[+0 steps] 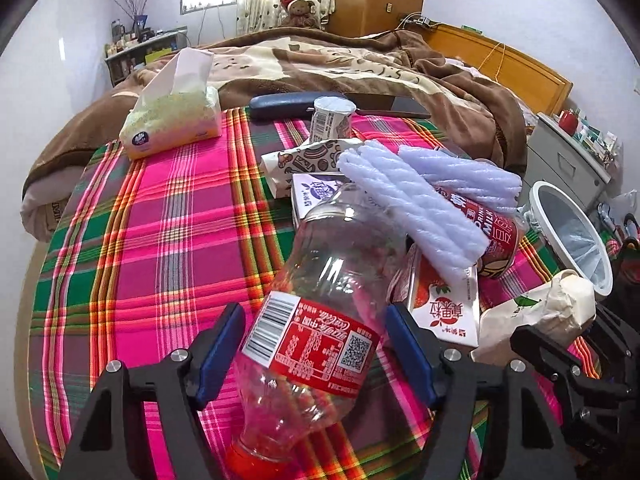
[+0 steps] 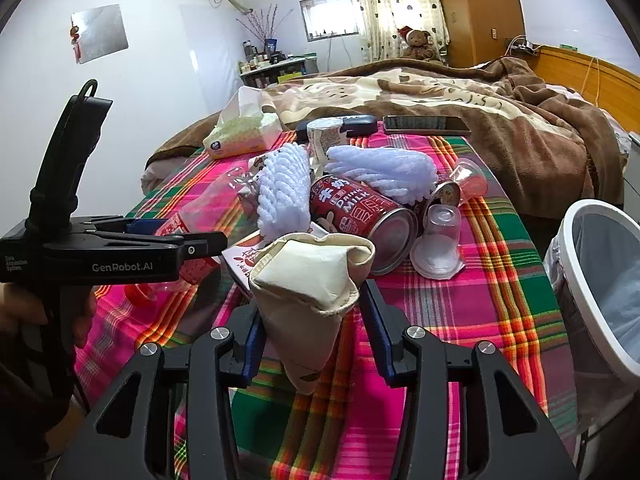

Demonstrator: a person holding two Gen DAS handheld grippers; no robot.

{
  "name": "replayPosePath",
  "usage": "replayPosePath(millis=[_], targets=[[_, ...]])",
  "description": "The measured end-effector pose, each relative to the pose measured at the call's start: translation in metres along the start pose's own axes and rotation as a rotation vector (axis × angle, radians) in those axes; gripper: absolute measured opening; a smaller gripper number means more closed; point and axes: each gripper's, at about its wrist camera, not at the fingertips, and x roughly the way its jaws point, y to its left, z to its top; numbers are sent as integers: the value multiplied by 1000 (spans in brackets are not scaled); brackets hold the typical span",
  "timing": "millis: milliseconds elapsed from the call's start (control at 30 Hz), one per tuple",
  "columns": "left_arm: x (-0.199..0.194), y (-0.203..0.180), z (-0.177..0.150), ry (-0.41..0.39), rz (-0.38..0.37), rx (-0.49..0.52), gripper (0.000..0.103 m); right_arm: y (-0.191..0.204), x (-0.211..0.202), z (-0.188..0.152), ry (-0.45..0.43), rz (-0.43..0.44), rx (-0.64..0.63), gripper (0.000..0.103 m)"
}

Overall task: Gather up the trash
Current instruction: 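Grasp the clear plastic bottle with the left tool while the right tool grasps the beige paper cup, then carry bottle and paper cup over the white bin while both tools open to drop them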

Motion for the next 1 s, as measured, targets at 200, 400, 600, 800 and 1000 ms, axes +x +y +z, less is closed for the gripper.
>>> replayPosePath(millis=[200,400,600,800,1000], targets=[[-2,3,-1,3,-19,-48,70,-6,0,1,5,26,24,24],[-9,8,-7,-13,-17,-120,69,-10,-4,0,-11,44,31,24],[-29,5,-12,-42,-2,-154,68,-21,-14,5,-36,71,50,24],[-58,-13,-8,-93,-2,-147,67,-37,-35,20,-96,80,65,24],[-77,-42,3,-141,-20,-120,65,-64,-57,27,-154,31,97,24]])
